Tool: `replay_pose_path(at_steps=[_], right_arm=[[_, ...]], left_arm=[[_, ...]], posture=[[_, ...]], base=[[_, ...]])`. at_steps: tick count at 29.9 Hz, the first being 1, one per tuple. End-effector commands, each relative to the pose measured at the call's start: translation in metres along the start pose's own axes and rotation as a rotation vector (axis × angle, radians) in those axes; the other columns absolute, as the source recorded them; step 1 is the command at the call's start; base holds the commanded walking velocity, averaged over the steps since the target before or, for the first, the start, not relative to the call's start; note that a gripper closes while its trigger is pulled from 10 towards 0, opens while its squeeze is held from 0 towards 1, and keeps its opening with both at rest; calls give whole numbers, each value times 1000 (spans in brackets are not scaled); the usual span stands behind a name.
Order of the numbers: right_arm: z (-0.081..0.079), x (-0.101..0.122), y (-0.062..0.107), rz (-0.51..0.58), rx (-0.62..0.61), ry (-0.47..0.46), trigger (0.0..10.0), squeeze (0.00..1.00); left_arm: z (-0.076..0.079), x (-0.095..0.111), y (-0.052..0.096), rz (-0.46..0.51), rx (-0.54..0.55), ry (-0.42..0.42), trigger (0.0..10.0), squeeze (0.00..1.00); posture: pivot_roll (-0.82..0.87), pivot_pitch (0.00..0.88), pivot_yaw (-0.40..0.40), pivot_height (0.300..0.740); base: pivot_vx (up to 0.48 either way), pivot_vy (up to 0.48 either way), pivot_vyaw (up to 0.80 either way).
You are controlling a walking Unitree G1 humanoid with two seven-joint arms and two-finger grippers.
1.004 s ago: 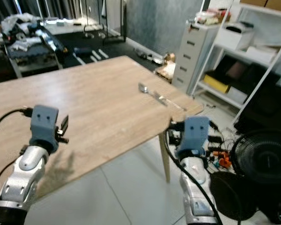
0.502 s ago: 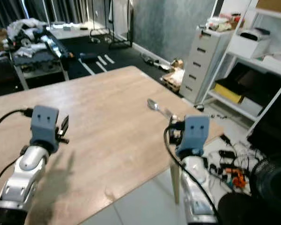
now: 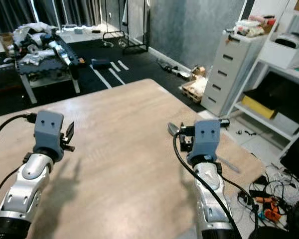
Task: Setting the table
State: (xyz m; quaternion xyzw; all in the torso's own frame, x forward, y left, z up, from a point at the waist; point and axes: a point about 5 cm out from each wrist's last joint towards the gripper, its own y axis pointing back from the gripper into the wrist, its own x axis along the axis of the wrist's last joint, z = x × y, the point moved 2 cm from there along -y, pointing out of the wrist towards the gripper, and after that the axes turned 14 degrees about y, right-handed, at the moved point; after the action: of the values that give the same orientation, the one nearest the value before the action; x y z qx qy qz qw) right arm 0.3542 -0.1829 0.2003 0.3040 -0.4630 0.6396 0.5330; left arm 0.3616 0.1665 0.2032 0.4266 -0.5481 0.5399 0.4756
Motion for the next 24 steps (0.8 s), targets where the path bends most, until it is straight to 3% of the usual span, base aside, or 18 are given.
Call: replay_pose_path(at_steps=[1,8,17,21,24], right_arm=[[-2,-11,2,-42,30,24,10000,0],[24,-45,-24,-181,160,226,10000,0],[35,-51,-43,-263,202,374,10000,0],[35,-46,-49,-247,210,375,10000,0],[34,-35,-56,-205,186,284,10000,0]], left_arm=[[1,-3,4,-15,-17,12,10000,0],[14,2,25,-17,-146,75,10000,0],[16,7,34,-39,-192,106,10000,0],[16,11,36,-43,-192,121,10000,0],[14,14,34,-38,-161,148,10000,0]], posture=[[92,71,85,740],[110,89,39,740],[121,108,12,740],[120,117,8,740],[118,117,9,740]], base=[[0,0,0],[0,0,0],[0,0,0],[0,0,0],[0,0,0]])
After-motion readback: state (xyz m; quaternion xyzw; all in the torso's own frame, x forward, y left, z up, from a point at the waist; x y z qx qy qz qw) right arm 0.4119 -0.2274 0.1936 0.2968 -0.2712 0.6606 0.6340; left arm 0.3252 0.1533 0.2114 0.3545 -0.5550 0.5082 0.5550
